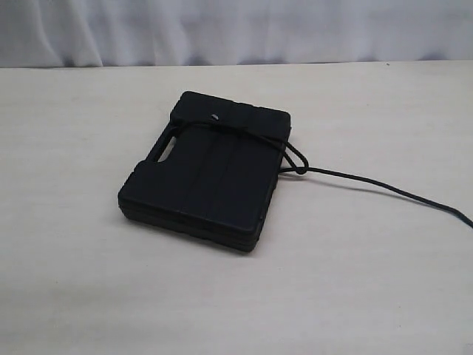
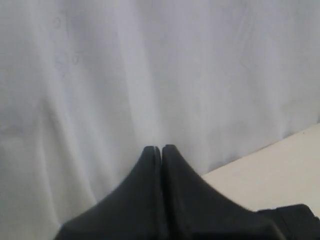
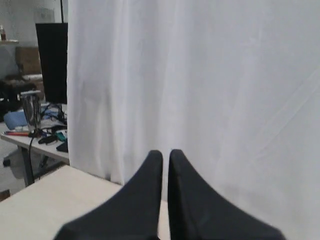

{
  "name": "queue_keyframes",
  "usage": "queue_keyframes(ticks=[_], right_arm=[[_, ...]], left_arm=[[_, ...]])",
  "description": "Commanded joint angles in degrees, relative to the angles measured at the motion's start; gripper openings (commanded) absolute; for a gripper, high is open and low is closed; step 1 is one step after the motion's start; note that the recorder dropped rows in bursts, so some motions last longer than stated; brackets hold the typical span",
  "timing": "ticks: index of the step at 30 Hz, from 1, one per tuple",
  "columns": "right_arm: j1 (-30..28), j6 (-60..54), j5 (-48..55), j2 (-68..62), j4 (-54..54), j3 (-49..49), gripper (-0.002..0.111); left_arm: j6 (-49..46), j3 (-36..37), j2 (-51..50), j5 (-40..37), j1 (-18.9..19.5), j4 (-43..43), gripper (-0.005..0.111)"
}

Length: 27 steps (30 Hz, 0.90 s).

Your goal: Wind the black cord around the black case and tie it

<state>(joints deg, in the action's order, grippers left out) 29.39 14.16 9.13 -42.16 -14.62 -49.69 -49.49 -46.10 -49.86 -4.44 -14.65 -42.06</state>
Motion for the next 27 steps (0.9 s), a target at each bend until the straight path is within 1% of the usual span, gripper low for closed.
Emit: queue_keyframes(ticks=[1, 6, 8, 12, 18, 27], right_arm=[[0.08, 0.16, 0.18, 5.65, 0.7, 1.26, 0.004], [0.08, 0.16, 1.28, 9.68, 0.7, 1.51, 0.004], [0.08, 0.16, 1.68, 10.8, 0.7, 1.51, 0.004], [0.08, 0.16, 1.67, 12.41, 0.7, 1.51, 0.004], [0.08, 0.16, 1.67, 13.81, 0.7, 1.51, 0.004], [0.08, 0.16, 1.57, 14.02, 0.7, 1.51, 0.004]], left_arm=[[0.36, 3.32, 8.94, 1.42, 0.03, -2.38, 0.0], [0.53, 6.44, 16.89, 0.18, 0.03, -2.74, 0.0], [0.5, 7.77, 19.53, -0.09, 0.03, -4.21, 0.0], [0.5, 9.62, 23.11, -2.26, 0.03, -5.05, 0.0], [0.5, 9.73, 23.66, -7.69, 0.03, -5.1, 0.0], [0.28, 9.73, 23.66, -7.59, 0.03, -5.1, 0.0]])
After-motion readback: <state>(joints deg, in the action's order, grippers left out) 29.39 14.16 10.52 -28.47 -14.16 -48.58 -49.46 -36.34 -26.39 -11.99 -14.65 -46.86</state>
